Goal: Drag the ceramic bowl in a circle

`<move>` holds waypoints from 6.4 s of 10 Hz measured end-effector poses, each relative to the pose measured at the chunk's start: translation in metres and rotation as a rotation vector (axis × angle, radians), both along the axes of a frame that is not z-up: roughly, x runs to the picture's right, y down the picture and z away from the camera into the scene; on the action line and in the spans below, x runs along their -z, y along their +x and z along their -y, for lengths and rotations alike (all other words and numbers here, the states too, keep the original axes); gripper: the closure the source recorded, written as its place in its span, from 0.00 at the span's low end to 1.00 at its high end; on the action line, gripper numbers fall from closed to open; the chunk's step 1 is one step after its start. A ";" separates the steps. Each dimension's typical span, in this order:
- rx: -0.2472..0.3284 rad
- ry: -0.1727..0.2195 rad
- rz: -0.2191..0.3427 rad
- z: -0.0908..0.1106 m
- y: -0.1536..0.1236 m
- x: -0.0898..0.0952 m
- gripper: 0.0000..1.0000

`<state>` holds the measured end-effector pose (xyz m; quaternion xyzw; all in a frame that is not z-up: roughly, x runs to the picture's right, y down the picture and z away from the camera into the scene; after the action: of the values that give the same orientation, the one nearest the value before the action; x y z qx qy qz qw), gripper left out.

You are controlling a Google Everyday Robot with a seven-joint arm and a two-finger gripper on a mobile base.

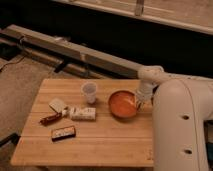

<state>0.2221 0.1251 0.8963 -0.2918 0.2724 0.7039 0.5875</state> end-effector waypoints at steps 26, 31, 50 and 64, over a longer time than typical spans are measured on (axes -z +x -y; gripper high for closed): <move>0.318 -0.018 0.312 -0.013 -0.099 0.027 1.00; 0.231 -0.025 0.243 0.018 -0.080 -0.015 1.00; 0.170 -0.135 0.069 -0.032 0.066 0.048 1.00; 0.483 -0.091 0.444 -0.031 -0.055 0.061 1.00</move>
<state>0.1674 0.1565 0.8353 -0.3911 0.2301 0.4508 0.7687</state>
